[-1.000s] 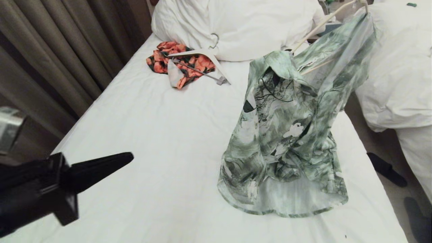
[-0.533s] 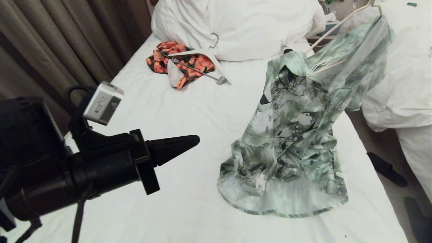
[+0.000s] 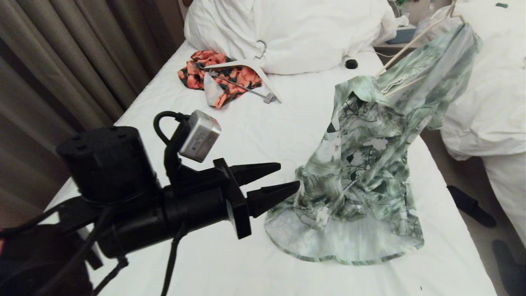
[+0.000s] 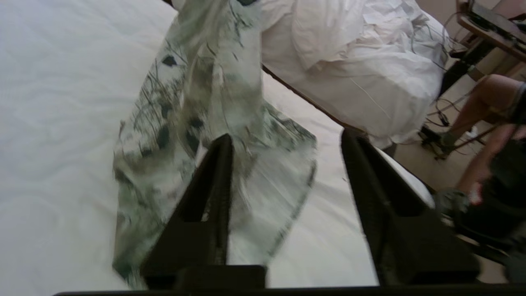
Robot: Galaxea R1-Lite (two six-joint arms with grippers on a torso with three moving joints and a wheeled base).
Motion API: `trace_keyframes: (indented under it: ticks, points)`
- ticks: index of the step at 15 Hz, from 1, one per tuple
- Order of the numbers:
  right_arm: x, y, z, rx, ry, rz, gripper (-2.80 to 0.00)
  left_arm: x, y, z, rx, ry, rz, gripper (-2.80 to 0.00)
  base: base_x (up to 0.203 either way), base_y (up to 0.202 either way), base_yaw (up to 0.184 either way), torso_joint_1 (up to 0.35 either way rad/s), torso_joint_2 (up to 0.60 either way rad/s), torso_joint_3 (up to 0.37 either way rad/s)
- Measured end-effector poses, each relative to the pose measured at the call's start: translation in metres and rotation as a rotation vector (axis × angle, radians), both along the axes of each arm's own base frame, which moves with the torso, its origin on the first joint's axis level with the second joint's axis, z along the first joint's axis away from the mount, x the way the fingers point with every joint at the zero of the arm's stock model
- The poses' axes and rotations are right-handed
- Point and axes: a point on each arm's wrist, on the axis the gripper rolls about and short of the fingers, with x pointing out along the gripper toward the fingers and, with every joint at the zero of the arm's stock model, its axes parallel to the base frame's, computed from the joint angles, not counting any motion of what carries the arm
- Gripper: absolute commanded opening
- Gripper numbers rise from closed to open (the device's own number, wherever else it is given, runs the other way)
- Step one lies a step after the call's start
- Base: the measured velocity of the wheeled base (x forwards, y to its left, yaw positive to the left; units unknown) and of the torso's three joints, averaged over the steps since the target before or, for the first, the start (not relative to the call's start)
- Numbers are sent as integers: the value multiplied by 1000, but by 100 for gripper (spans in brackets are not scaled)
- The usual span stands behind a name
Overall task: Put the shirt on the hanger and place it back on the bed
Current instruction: Take the clothes hanger out of the clothes
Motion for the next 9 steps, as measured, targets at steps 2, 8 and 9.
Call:
trace_keyframes:
  ticks: [2, 8, 9]
  points:
    - [0, 0, 0, 17, 5, 7, -280, 16, -17, -3, -5, -25, 7, 0, 0, 0, 0, 0, 0, 0]
    - [3, 5, -3, 30, 18, 30, -280, 45, -56, -14, 13, -43, 107, 0, 0, 0, 0, 0, 0, 0]
    - [3, 5, -3, 29, 20, 32, -280, 50, -60, -16, 18, -51, 123, 0, 0, 0, 0, 0, 0, 0]
